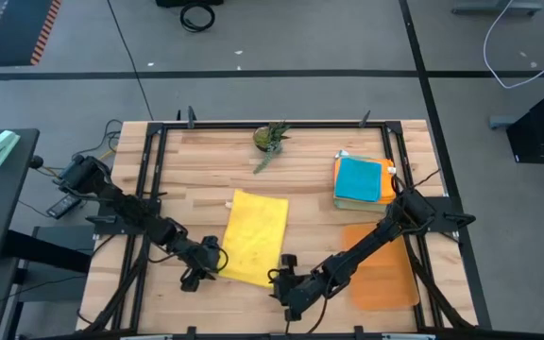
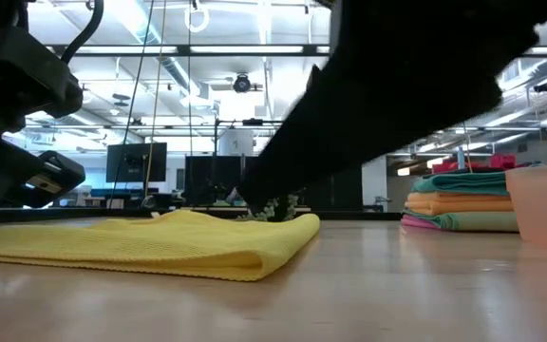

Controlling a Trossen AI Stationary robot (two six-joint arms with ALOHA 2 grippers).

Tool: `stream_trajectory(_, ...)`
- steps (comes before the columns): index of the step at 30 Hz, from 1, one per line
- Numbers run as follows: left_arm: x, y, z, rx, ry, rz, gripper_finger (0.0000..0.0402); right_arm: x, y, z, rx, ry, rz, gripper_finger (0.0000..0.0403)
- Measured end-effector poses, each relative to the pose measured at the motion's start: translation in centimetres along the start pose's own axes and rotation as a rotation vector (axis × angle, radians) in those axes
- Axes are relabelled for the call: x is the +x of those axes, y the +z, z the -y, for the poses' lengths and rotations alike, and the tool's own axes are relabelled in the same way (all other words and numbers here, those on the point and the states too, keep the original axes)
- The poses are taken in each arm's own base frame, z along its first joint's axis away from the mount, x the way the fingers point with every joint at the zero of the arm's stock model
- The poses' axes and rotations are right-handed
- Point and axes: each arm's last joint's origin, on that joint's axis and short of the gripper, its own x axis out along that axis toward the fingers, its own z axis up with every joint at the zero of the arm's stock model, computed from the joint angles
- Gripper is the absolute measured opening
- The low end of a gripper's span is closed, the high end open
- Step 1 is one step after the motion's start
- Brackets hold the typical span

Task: Fold microfiber towels
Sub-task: Fold the yellow microfiber towel

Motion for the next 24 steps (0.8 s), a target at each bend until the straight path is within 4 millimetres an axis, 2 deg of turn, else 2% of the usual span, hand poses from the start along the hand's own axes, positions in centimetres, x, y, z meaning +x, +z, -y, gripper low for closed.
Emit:
stream_trajectory(6,0.0,0.0,0.0,-0.001,0.003,0.000,0.0117,0.4,-0.4,0.2,0.011,-0.008,-0.003,0.0169)
stream_trajectory(16,0.0,0.0,0.0,-0.003,-0.001,0.010,0.0121,2.7,-2.5,0.2,0.078,-0.013,-0.051,0.0167)
stream_trajectory(24,-1.5,0.6,0.4,0.120,-0.017,0.053,0.0115,2.4,-2.6,0.0,0.078,-0.006,-0.066,0.0167)
